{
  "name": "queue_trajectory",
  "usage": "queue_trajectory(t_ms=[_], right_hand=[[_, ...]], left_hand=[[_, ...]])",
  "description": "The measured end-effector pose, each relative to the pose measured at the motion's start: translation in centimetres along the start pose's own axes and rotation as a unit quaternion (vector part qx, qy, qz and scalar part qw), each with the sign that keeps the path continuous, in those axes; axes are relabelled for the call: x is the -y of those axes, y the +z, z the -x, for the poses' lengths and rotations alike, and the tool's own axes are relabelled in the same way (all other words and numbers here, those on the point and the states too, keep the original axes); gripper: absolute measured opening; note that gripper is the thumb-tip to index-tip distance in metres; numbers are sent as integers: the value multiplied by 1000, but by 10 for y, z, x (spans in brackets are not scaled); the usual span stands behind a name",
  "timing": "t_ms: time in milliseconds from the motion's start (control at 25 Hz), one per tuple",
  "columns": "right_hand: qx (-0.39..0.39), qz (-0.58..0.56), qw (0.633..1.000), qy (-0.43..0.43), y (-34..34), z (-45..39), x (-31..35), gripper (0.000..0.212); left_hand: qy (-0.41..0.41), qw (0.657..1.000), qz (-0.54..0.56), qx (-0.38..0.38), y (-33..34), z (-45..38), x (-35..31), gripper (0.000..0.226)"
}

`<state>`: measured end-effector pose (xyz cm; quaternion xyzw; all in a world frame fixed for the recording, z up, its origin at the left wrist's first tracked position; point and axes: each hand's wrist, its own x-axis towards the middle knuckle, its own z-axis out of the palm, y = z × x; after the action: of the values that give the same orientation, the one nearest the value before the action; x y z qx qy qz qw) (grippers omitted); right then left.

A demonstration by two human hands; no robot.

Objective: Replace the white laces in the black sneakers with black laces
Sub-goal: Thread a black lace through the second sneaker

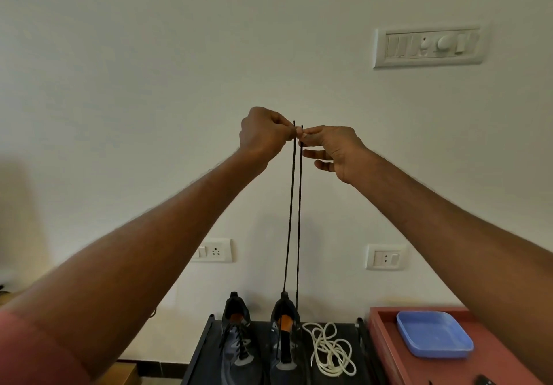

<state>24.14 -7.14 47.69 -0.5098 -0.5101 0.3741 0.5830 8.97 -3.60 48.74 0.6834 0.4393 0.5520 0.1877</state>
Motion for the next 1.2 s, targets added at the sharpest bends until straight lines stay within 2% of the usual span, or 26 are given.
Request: queue_trajectory(t_ms=[160,360,520,720,880,960,1080,1200], right_hand=[[0,19,1000,-12,-3,0,-2,9],[32,-6,999,-22,-6,5,-35,5],[43,66,997,0,-1,17,-128,4],[56,133,984,109,4,34,-275,8],[78,219,960,158,13,52,-381,12],[105,269,943,163,18,65,-428,17],[122,320,926,159,22,80,-481,8],[104,380,915,87,28,78,-502,6]], left_hand=[[13,1000,-11,14,0,-2,1,11],[-24,995,80,59,-7,25,23,17],[-63,996,3,71,-3,64,96,22],[-154,983,-13,100,22,124,196,19],[-203,966,-37,155,66,185,280,12],[-208,956,-64,198,88,216,321,11],[-207,939,-75,265,115,252,370,7],[-174,937,-98,286,132,267,398,10]])
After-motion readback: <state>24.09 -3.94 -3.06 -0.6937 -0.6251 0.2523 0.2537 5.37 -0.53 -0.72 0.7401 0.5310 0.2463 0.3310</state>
